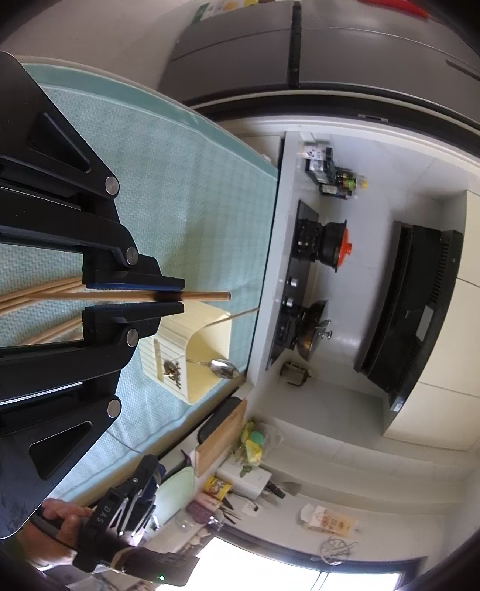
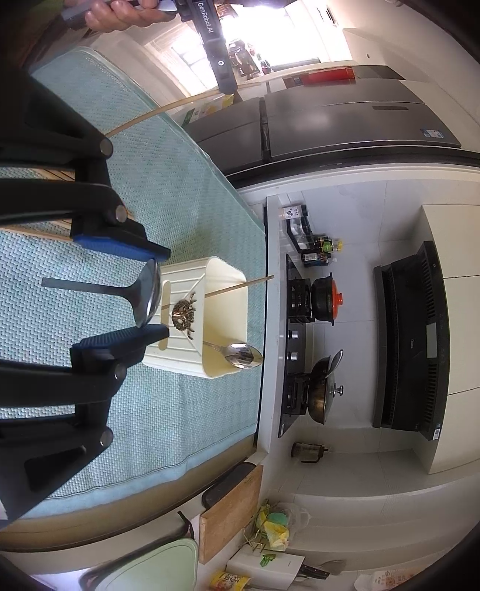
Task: Organize utensils
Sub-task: 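Carry the chopstick with the left tool while the right tool carries the small spoon to the holder, then open the left tool over the holder while the right tool releases the small spoon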
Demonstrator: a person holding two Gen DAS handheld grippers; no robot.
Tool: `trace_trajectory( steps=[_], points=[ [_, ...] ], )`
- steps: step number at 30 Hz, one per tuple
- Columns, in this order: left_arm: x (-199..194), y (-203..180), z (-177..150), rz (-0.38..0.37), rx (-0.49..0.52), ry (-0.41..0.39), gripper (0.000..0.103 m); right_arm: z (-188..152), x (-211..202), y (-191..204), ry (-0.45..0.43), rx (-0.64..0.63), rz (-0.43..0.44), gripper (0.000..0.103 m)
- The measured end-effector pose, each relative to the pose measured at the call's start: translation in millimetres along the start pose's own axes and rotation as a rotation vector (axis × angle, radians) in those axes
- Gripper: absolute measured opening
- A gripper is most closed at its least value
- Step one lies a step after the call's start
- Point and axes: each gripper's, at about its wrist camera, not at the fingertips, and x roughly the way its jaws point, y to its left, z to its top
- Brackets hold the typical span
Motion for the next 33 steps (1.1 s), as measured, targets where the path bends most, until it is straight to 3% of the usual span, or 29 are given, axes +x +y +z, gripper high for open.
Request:
trace_trajectory(
  steps=[11,18,22,26,33],
  points=[
    [20,-26,74,-0.046,0.050,-0.073,0.003,73,-4,-25,-0.076,-0.030,-0.011,0.035],
    [56,-46,136,-0.074,0.037,-0.133,0.003,147,14,-44,-0.151,-0.037,-0.044,0.035],
    [87,-59,152,-0.079,0.029,-0.134,0.003,170,39,-49,-0.177,-0.046,-0.059,0.035],
    [126,-71,147,-0.062,0.044,-0.089,0.003,168,82,-58,-0.116,-0.014,-0.032,0.035],
    [192,-69,114,-0.016,0.025,0.035,0.003,125,170,-73,0.107,0.034,0.001,0.035]
  ],
)
